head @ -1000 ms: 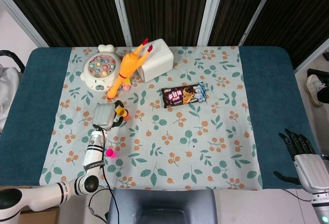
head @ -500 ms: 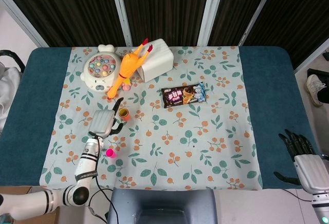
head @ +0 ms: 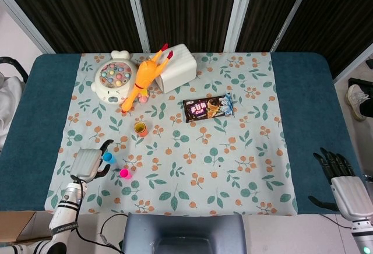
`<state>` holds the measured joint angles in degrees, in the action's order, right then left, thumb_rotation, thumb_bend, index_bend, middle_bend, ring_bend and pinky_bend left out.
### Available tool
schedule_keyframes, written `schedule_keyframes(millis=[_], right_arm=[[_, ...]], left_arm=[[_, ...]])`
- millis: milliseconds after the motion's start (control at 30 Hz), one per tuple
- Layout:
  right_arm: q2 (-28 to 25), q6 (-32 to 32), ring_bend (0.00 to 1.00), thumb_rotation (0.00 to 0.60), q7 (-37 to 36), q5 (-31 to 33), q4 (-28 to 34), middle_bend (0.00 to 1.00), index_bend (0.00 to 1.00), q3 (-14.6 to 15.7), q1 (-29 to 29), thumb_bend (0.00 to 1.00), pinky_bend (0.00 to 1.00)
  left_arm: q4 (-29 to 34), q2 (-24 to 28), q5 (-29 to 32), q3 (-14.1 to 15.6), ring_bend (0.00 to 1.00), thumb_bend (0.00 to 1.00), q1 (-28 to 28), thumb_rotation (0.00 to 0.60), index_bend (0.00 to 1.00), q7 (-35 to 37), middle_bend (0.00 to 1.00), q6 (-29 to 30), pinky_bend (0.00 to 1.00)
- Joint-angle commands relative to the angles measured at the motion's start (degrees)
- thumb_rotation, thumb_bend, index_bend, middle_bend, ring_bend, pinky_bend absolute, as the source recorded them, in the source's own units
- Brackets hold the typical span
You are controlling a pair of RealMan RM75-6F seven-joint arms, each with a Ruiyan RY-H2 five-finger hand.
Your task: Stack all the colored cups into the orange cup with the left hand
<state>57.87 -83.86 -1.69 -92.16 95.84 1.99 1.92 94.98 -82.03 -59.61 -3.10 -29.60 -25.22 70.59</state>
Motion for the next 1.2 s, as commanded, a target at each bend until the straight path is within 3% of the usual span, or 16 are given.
schedule_keyframes(millis=[33, 600, 1200], right_arm=[[0.0, 0.1, 0.00, 0.600, -0.1, 0.2, 0.0, 0.00, 0.00, -0.1, 0.1, 0.21, 0.00], [0.0, 0.4, 0.00, 0.600, 0.5, 0.2, 0.1, 0.00, 0.00, 0.0, 0.2, 0.20, 0.00], [0.1, 0.4, 0.00, 0.600, 0.7, 0.3, 0.1, 0.00, 0.00, 0.0, 0.2, 0.20, 0.00]], left_arm=[[-2.0, -0.9, 0.4, 0.0, 1.00, 0.34, 0.6, 0.600, 0.23, 0.8, 1.00, -0.9, 1.00], [-8.6, -4.6, 1.2, -2.5, 1.00, 0.34, 0.6, 0.600, 0.38, 2.5, 1.00, -3.9, 1.00], [-11.0, -6.7, 0.6, -4.0, 1.00, 0.34, 0.8, 0.600, 0.50, 4.7, 1.00, -5.4, 1.00]])
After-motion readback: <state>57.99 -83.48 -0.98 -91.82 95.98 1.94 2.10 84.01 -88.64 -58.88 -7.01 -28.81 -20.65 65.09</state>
